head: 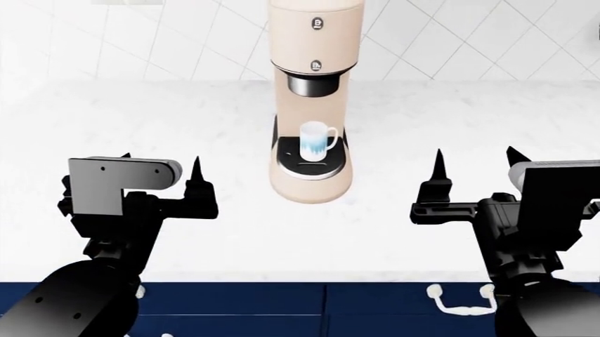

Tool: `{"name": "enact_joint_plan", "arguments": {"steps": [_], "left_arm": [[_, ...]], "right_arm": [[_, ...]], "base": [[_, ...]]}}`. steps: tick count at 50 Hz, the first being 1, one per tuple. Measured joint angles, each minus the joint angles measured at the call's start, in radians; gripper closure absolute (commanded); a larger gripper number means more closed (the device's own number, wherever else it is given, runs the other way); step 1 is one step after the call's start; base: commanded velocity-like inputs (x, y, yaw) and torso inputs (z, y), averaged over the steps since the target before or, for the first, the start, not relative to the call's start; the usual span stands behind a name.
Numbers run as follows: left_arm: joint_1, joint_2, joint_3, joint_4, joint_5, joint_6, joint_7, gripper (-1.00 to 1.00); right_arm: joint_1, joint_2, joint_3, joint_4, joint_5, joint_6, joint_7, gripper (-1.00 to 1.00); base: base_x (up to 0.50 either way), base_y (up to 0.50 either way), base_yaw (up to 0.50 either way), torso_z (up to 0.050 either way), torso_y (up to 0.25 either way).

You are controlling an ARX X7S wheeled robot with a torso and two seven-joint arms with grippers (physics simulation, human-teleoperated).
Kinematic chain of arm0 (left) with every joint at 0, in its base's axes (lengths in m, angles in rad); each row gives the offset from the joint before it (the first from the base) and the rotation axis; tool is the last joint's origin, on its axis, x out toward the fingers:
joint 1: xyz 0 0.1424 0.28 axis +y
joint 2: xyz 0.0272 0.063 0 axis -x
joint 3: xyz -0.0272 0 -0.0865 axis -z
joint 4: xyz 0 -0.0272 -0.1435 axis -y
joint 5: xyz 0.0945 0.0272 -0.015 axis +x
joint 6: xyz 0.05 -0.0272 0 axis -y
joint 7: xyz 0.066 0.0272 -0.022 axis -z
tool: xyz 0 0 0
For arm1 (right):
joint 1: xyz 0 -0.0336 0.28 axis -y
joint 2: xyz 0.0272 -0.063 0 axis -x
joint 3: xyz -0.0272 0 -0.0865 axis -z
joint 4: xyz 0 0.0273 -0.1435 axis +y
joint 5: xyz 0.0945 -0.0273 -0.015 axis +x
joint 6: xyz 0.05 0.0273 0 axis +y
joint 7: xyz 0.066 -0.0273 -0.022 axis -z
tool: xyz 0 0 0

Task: Press the button on the coffee machine to serve coffee.

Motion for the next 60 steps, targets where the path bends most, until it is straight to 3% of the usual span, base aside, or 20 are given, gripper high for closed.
{"name": "enact_joint_plan", "arguments": {"steps": [44,60], "left_arm": [[0.01,-0.006,0.017,-0.027,0.002,0.037,-0.005,-1.0],[0.012,-0.008,0.022,-0.034,-0.002,0.046,-0.006,-1.0]], "right_arm": [[-0.024,0.017,0.014,-0.022,0.026,0.01,0.016,-1.0],[0.158,-0.029,0.038,-0.116,0.17,0.244,0.052,-1.0]], "base": [[0.1,0.14,0.0,0.0,0.0],[0.0,0.0,0.0,0.0,0.0]]}}
